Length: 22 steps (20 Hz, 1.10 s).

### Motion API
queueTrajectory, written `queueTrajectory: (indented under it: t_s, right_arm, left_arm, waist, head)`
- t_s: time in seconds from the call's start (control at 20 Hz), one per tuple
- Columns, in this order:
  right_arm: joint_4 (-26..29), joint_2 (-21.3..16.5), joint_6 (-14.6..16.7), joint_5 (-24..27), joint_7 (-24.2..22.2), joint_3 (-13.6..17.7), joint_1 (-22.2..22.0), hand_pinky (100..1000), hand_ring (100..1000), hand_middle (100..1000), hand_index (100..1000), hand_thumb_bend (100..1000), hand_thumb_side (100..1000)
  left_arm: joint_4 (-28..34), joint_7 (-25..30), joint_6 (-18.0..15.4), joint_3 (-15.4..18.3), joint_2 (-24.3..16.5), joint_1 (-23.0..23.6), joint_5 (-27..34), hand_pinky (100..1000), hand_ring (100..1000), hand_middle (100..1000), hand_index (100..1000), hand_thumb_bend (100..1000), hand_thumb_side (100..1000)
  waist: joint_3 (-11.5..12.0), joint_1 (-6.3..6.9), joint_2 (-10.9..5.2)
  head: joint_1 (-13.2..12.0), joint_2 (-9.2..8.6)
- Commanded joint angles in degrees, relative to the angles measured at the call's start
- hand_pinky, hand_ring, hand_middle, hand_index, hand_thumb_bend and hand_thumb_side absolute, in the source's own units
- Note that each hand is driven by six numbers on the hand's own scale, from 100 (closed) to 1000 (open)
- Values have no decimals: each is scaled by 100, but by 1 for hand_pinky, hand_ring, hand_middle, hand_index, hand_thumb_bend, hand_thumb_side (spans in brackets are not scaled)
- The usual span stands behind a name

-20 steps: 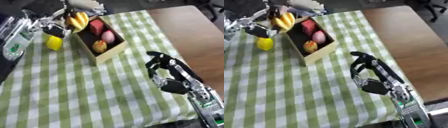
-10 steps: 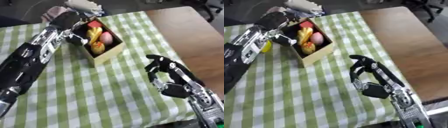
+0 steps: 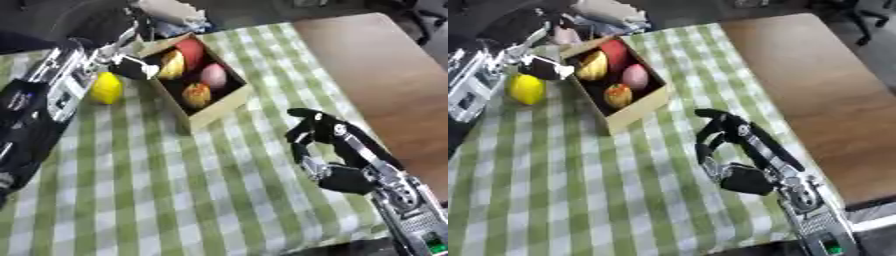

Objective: Pick up objects on the table and place them in the box.

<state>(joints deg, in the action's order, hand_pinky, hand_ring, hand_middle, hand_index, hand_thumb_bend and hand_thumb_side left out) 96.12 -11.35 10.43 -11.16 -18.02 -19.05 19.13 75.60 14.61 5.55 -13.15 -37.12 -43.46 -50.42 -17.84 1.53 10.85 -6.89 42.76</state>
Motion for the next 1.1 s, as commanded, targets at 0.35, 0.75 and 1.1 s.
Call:
queueTrajectory:
  t_s: [0.35,0.75,1.1]
  right_arm:
    - [64,-93,4,-39,-31,70,57,574,725,571,912,100,378]
    - [70,-75,-3,-32,-68,74,66,574,725,571,912,100,375]
    - [70,-64,-2,-32,-79,85,68,573,725,571,912,100,373]
  left_arm:
    - [-795,496,354,404,-355,91,75,732,688,750,856,427,451]
    - [-1311,766,141,335,-127,146,-96,751,724,788,877,497,580]
    - [-1527,672,123,358,48,194,-331,693,634,709,824,391,298]
  waist:
    - [28,73,-27]
    - [-22,51,-5]
    - [-35,52,7]
  head:
    - [46,-65]
    - [17,-46]
    - [14,-52]
